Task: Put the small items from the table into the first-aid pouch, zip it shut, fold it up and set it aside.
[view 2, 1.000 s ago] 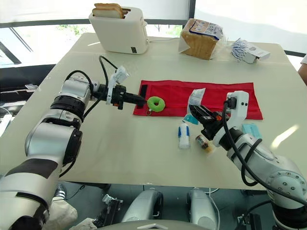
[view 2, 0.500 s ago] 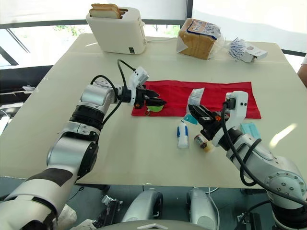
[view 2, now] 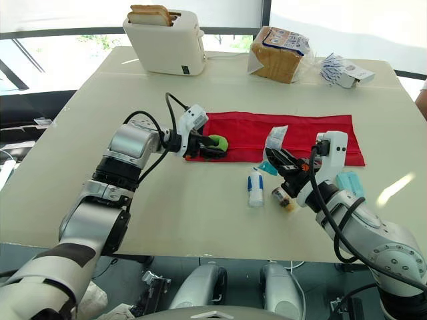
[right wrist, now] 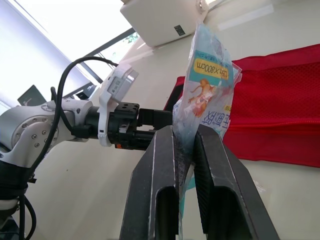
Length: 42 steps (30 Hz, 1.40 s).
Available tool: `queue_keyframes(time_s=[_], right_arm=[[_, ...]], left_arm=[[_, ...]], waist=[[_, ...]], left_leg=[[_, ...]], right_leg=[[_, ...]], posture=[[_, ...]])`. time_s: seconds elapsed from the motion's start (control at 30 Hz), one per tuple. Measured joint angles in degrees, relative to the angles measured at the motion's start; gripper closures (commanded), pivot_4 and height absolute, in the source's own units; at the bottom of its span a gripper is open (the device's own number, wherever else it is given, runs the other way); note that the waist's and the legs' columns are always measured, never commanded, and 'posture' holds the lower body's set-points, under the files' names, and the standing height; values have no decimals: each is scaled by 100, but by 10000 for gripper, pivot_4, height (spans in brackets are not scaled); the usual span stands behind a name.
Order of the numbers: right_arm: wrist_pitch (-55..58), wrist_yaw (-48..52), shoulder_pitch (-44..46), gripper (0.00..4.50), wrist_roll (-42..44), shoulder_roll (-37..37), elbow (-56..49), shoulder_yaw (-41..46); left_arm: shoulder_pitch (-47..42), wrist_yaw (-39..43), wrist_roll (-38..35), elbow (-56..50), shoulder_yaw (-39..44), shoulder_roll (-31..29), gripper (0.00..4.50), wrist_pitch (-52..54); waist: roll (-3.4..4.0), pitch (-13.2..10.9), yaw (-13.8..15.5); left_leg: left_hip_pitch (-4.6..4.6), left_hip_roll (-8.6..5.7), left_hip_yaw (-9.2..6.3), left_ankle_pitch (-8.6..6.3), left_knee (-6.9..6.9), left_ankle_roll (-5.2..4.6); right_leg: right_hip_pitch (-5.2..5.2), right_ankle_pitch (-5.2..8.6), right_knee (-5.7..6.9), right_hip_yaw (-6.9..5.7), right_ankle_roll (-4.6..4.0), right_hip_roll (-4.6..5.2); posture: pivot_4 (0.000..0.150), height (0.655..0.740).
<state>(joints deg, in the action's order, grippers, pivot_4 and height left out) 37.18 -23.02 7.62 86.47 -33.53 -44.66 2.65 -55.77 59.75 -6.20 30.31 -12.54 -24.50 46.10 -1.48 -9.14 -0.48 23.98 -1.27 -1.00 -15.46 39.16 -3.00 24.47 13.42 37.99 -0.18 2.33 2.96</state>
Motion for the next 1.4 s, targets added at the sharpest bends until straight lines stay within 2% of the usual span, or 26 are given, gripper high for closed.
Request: queue_keyframes(time_s=[0.03,0.17,0.2,0.23,0.27,0.4,0.63,0.73,0.8,0.83,0.87,0.97,1.03,1.07,1.1,1.2,1.3,1.4], right_arm=[[0,0,-1,45000,1,-2,-6,0],[-2,-8,-62,45000,5,-47,-60,0],[-3,-9,-77,45000,4,-49,-62,0],[-1,-3,-99,45000,4,-60,-75,-1],[-2,-2,-107,45000,2,-67,-83,0],[-2,47,-98,45000,-7,-91,-88,-1],[-3,224,-33,45000,-53,-89,-8,-1],[1,285,20,45000,-93,-77,49,-4],[2,305,21,45000,-134,-55,94,-11],[3,330,22,45000,-175,-32,104,-23],[5,353,23,45000,-207,-16,107,-49],[8,427,36,45000,-270,28,140,-91],[8,445,36,45000,-284,27,170,-92],[14,530,69,45000,-318,43,273,-126],[14,550,86,45000,-320,53,272,-140],[25,642,131,45000,-339,69,308,-175],[60,674,277,45000,-340,75,336,-201],[112,625,428,45000,-284,145,479,-228]], left_arm=[[0,-8,0,46,-4,28,14145,-67],[161,351,-87,87,-19,-137,32985,-470],[215,429,-100,92,2,-175,36145,-580],[359,699,-160,97,23,-325,42202,-980],[419,799,-186,102,49,-391,44035,-1138],[809,1635,-199,200,88,-913,44035,-2607],[1221,2584,-317,258,210,-1214,44035,-4200],[1379,2766,-195,427,72,-1448,34438,-4480],[1477,2874,-338,370,80,-1607,24690,-4245],[1533,2907,-493,287,135,-1690,23124,-3923],[1565,2941,-657,209,186,-1787,16265,-3515],[1577,2987,-1229,73,199,-2386,16265,-2560],[1532,2988,-1321,77,252,-2496,16265,-2402],[998,2994,-1468,366,471,-2519,16265,-1912],[895,2993,-1487,385,528,-2515,16265,-1877],[372,2767,-1352,478,571,-2234,16265,-1874],[-80,2078,-878,605,373,-1684,16265,-2215],[-433,1368,-144,1016,-27,-1016,16265,-3006]], waist=[[0,0,-2],[1,0,-33],[1,0,-33],[1,0,-36],[2,0,-39],[2,1,-13],[2,1,21],[2,1,-10],[2,1,-38],[3,1,-40],[3,1,-39],[3,1,-51],[3,1,-46],[2,0,41],[2,1,44],[2,1,85],[1,1,129],[1,1,106]], left_leg=[[0,0,0,0,0,0],[-5,5,5,0,-3,1],[-5,6,5,0,-3,1],[-5,9,6,2,-3,4],[-6,10,8,2,-3,4],[-7,8,11,2,-3,4],[-7,4,11,-4,0,-6],[-7,4,10,-5,0,-8],[-8,7,10,-5,-1,-8],[-9,8,9,-5,-1,-8],[-9,8,5,-5,-1,-8],[-9,9,5,-6,-1,-9],[-9,8,6,-5,-1,-9],[-8,0,-11,-6,10,-9],[-8,0,-10,-6,10,-9],[-10,-10,-9,-6,12,-10],[-11,-10,-10,-6,15,-10],[-12,-9,-5,-6,13,-9]], right_leg=[[0,0,0,0,0,0],[0,0,1,4,0,1],[0,0,2,5,-1,2],[1,0,1,5,-1,6],[1,0,1,8,-1,8],[1,0,-1,8,-2,15],[-2,0,-2,5,-2,14],[-2,-1,0,3,-1,3],[-1,0,1,2,-1,-1],[-1,0,3,1,-1,-5],[-1,0,3,0,-1,-6],[-1,0,3,-3,-1,-10],[-1,0,3,-9,-1,-10],[-12,0,-1,-32,0,-10],[-13,0,-3,-32,0,-10],[-19,1,-3,-29,1,-4],[-22,0,-3,-29,2,-3],[-21,0,-2,-26,3,-3]], posture=[[1500,7400],[1500,7400],[1500,7400],[1500,7400],[1500,7400],[1500,7400],[1500,7400],[1500,7400],[1500,7400],[1500,7400],[1500,7400],[1500,7400],[1500,7400],[1500,7400],[1500,7400],[1500,7400],[1500,7400],[1500,7400]])
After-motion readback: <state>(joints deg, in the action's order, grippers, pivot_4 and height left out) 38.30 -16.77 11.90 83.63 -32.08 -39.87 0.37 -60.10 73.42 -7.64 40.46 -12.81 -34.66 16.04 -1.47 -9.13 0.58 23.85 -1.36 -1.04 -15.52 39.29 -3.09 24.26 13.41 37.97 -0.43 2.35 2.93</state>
